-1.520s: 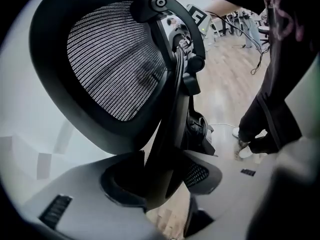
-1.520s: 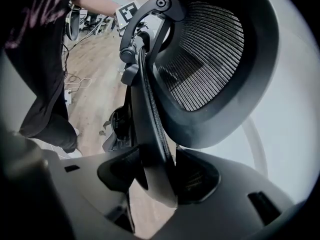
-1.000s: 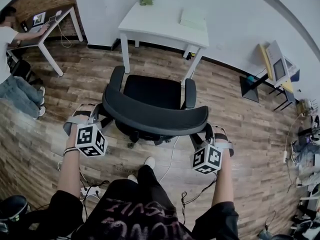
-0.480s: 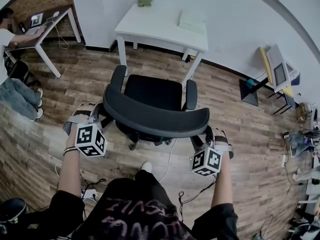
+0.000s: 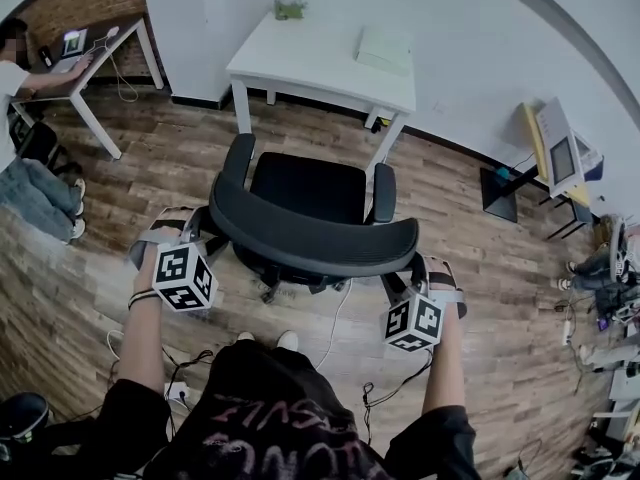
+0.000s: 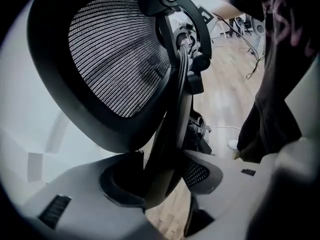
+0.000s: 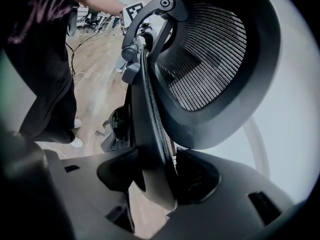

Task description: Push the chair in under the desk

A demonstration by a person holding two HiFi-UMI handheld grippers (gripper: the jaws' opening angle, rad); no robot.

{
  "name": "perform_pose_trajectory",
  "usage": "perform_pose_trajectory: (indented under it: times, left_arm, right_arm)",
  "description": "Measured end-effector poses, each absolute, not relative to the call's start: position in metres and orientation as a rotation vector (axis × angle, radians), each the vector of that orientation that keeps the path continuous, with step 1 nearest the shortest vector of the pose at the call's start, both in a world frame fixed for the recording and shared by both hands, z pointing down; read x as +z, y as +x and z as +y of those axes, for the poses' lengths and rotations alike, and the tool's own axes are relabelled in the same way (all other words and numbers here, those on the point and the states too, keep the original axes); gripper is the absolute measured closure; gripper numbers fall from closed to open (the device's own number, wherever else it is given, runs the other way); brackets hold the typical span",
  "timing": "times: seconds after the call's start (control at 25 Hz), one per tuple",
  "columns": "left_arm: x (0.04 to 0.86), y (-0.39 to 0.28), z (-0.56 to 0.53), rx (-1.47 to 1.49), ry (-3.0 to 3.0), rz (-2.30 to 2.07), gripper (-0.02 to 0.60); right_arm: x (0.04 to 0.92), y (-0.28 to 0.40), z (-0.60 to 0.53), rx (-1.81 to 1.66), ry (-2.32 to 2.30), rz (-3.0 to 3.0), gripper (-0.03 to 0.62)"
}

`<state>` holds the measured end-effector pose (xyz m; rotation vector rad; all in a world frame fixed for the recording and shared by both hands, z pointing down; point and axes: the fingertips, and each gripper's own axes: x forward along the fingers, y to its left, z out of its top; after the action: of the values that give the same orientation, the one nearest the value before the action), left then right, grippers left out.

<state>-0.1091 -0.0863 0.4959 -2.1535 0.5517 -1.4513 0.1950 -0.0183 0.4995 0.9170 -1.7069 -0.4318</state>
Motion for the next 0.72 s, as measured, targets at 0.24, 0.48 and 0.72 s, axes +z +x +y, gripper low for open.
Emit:
perform_pose_trajectory:
  times: [0.24,0.48,0.72]
  left_arm:
    - [0.496,-0.100,-0.102,-1.450,-2.166,0.551,0.350]
    - [0.496,-0.098,-0.111,-1.452,-2.170,0.562,0.347]
    - [0.497,-0.093,-0.126,-1.460,-2.172,0.561,0.342]
  right_arm:
    - [0.500,0.205,-0.038,-0.420,0.898,-1.709,0.361]
    - [0.503,0.207,-0.051,-0.398,0.862,-1.741,0.355]
    - [0.507,0.212,-0.067,-0.393,0.862,-1.728,0.353]
